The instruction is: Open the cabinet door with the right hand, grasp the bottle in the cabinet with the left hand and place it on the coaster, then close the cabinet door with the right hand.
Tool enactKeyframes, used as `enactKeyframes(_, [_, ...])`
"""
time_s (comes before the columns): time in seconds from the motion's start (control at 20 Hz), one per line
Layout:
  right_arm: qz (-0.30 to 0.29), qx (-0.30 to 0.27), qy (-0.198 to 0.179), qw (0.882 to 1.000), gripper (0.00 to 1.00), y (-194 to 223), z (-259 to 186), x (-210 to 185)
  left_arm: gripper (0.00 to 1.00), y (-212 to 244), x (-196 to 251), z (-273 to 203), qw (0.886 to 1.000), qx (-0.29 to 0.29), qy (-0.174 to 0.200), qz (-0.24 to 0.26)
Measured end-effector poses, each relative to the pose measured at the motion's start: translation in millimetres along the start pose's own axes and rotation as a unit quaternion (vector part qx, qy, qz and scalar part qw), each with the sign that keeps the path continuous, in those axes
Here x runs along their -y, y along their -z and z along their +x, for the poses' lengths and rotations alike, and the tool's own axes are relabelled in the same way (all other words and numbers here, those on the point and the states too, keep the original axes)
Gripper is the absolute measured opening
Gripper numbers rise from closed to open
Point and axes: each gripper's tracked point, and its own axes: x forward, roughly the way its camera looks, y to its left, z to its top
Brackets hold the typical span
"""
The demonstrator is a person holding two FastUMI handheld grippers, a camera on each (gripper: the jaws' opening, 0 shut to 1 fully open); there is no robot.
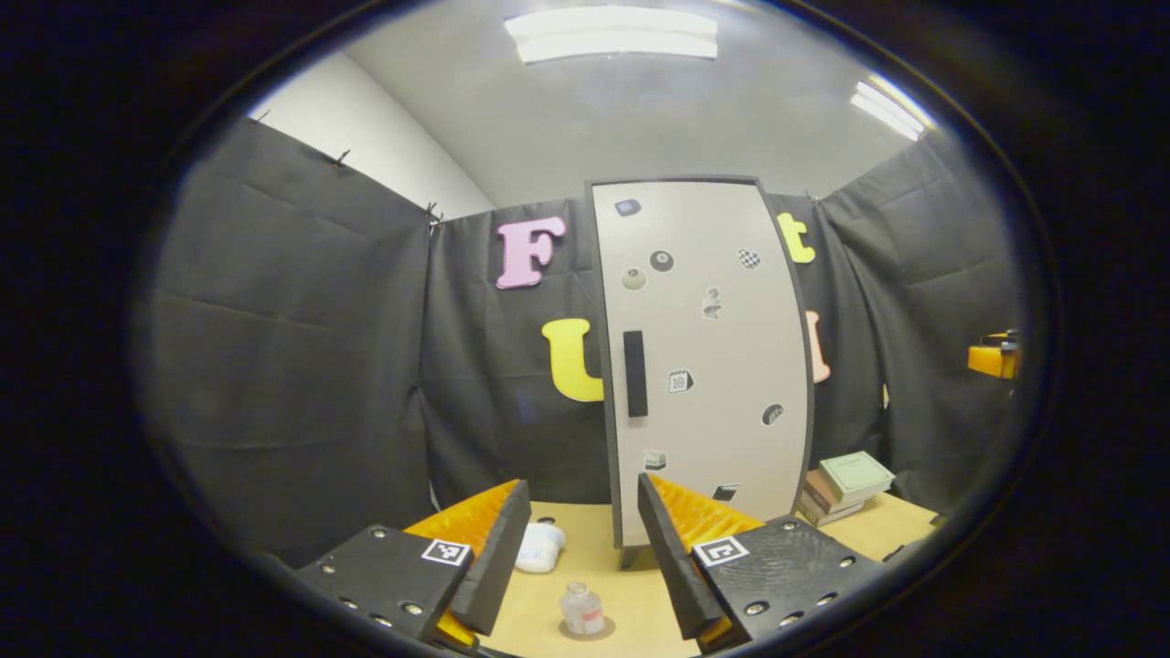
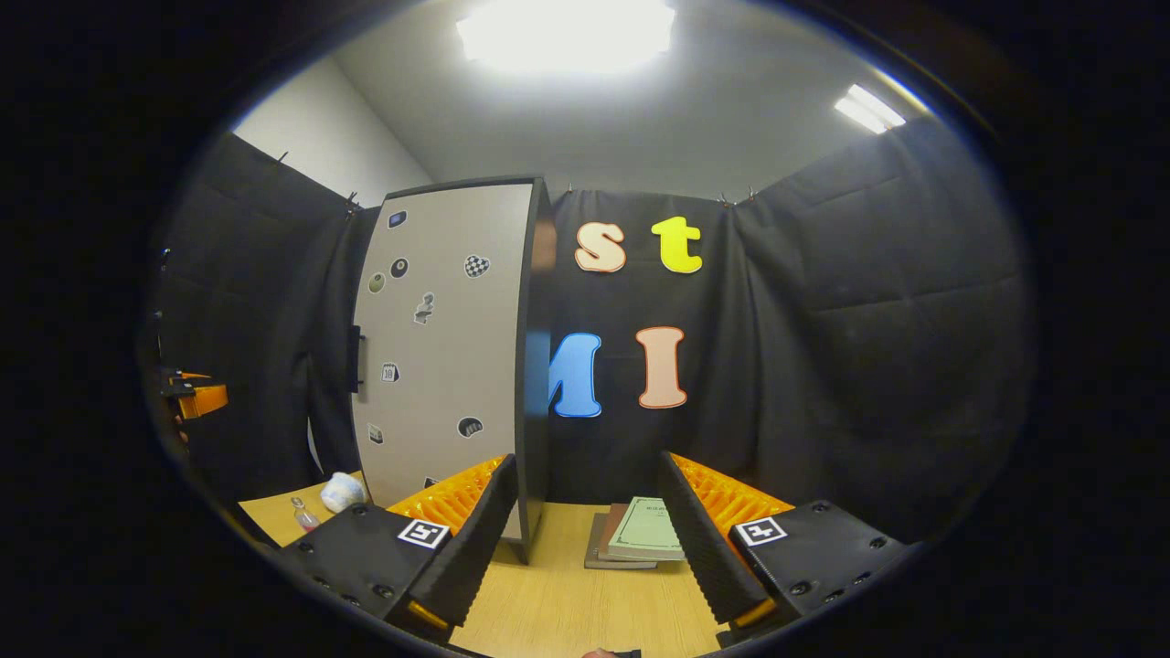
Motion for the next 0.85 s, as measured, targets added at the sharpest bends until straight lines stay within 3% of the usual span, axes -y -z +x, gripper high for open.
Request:
enactKeyframes(0.4, [0.028,0.006,-0.009,1.000,0.98,-9,-1,-28,0.73,0,-43,-10,1.000,0.005,-0.008,0.004])
enactKeyframes(0.85, [0.028,0.002,-0.010,1.000,0.98,-9,-1,-39,0.75,0,-55,-8,1.000,0.010,-0.006,-0.006])
